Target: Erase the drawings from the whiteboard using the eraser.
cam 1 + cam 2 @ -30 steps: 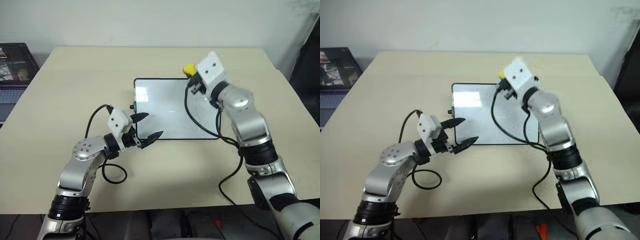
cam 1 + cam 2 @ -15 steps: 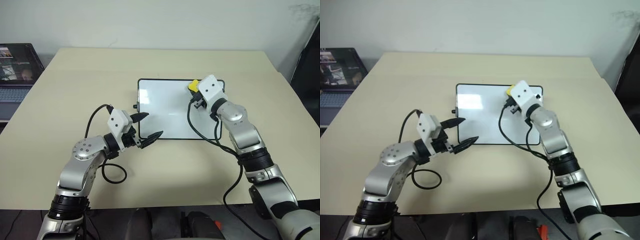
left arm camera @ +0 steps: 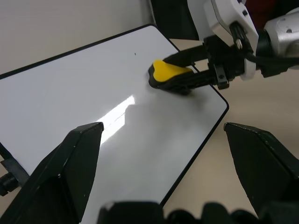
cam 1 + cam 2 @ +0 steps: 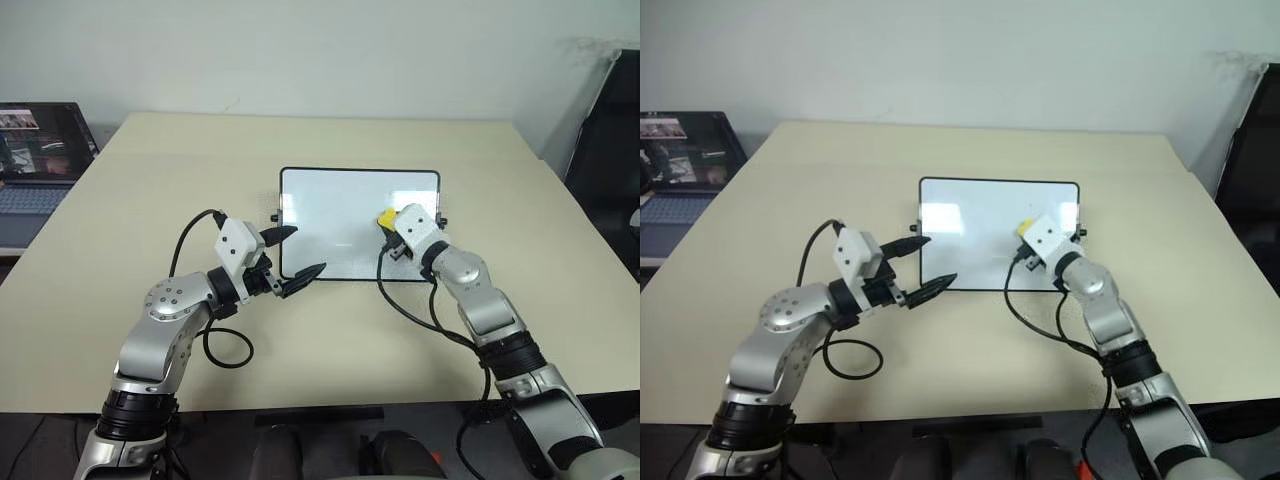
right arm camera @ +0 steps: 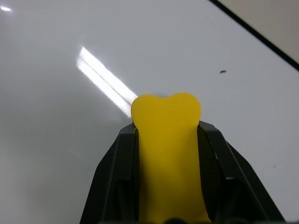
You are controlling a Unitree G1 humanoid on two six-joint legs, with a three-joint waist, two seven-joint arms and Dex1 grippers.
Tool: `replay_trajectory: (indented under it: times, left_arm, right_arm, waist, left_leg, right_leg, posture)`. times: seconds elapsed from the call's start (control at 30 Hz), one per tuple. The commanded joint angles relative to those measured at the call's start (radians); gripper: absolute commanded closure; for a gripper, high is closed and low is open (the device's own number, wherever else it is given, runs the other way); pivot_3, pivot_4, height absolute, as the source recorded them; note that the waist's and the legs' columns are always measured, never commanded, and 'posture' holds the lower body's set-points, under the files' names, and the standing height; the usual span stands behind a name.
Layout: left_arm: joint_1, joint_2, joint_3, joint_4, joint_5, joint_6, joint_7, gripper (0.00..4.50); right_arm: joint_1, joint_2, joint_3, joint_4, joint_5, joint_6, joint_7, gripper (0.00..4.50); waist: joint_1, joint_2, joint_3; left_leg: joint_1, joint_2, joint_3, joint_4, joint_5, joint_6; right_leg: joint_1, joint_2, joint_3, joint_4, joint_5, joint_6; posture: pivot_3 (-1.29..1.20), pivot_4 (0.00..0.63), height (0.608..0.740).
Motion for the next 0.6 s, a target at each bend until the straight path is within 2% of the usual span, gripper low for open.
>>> replay_trajectory:
  times: [0.03,0.3,0.47,0.53,0.6]
  left_arm:
    - [-0.006,0.009,0.023,-0.03,-0.006,-0.011,0.003,0.0]
    - [-0.003,0.009,0.024,-0.029,-0.006,-0.011,0.003,0.0]
    - [-0.005,0.01,0.024,-0.026,-0.006,-0.012,0.0,0.0]
    - [-0.007,0.009,0.023,-0.025,-0.005,-0.013,-0.001,0.0]
    - [-0.007,0.009,0.022,-0.025,-0.005,-0.013,-0.002,0.0]
  right_arm:
    - [0.098,-0.042,0.026,0.112,-0.045,0.087,0.02,3.22]
    - [0.166,-0.073,0.03,-0.114,-0.041,0.165,0.067,3.23]
    - [0.125,-0.047,-0.025,-0.365,0.024,0.298,0.098,3.23]
    - [0.054,-0.02,-0.068,-0.477,0.073,0.383,0.107,3.23]
    - [-0.004,-0.004,-0.097,-0.536,0.1,0.441,0.106,3.23]
  waist:
    - [0.0,0.0,-0.002]
    - [0.002,0.002,-0.001]
    - [0.002,0.008,0.007]
    - [0.001,0.011,0.008]
    - [0.001,0.015,0.011]
  left_leg:
    - [0.001,0.0,0.0,0.0,0.0,0.0]
    - [-0.001,-0.003,0.001,0.0,-0.001,-0.002]
    - [-0.007,-0.003,0.002,-0.002,0.002,0.004]
    - [-0.014,-0.003,0.002,-0.003,0.002,0.004]
    - [-0.033,-0.005,0.001,-0.002,0.003,0.003]
  right_leg:
    - [0.001,-0.001,0.0,0.0,-0.001,-0.002]
    - [-0.002,-0.006,0.0,-0.001,0.0,-0.003]
    - [-0.008,-0.006,0.0,-0.001,0.002,0.002]
    - [-0.011,-0.004,0.0,0.0,0.002,0.002]
    - [-0.029,0.001,0.0,0.002,0.007,0.0]
  posture:
    - [0.0,0.15,0.74]
    - [0.0,0.15,0.74]
    - [0.0,0.15,0.74]
    - [0.0,0.15,0.74]
    - [0.0,0.15,0.74]
